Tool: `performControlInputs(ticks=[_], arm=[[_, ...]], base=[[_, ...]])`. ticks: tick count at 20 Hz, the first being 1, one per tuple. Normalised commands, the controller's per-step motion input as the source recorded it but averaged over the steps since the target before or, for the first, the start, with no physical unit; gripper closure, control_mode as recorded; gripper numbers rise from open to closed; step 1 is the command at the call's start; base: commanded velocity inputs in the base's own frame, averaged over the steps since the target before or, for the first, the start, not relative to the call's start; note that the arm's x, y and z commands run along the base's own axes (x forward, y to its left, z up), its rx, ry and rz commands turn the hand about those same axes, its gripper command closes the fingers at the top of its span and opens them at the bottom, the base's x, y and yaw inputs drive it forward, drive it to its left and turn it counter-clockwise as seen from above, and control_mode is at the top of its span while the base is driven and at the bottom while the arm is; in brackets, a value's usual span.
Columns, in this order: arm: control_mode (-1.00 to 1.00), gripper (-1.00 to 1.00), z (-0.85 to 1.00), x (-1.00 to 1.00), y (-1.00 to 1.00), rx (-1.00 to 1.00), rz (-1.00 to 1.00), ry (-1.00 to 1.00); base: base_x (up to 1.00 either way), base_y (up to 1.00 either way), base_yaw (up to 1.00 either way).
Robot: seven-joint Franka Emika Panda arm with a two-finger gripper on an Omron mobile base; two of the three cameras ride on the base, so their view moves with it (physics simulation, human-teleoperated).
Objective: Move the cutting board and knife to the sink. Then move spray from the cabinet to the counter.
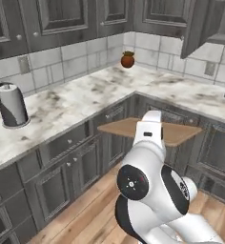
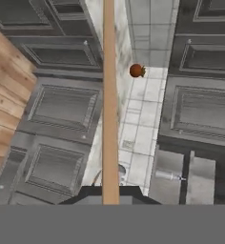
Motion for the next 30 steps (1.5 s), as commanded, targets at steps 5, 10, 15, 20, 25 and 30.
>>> performControlInputs(ticks=[5,10,15,20,25,30], arm=[[1.00,1.00,0.00,0.00,0.00,0.00,0.00,0.00],[1.00,1.00,0.00,0.00,0.00,0.00,0.00,0.00],[1.00,1.00,0.00,0.00,0.00,0.00,0.00,0.00],[1.00,1.00,0.00,0.00,0.00,0.00,0.00,0.00],[1.00,1.00,0.00,0.00,0.00,0.00,0.00,0.00],[1.00,1.00,0.00,0.00,0.00,0.00,0.00,0.00]], base=[[-0.33,-0.08,0.84],[-0.20,-0.10,0.81],[-0.08,-0.09,0.79],[-0.01,-0.07,0.78],[0.00,-0.06,0.76],[0.00,-0.07,0.75]])
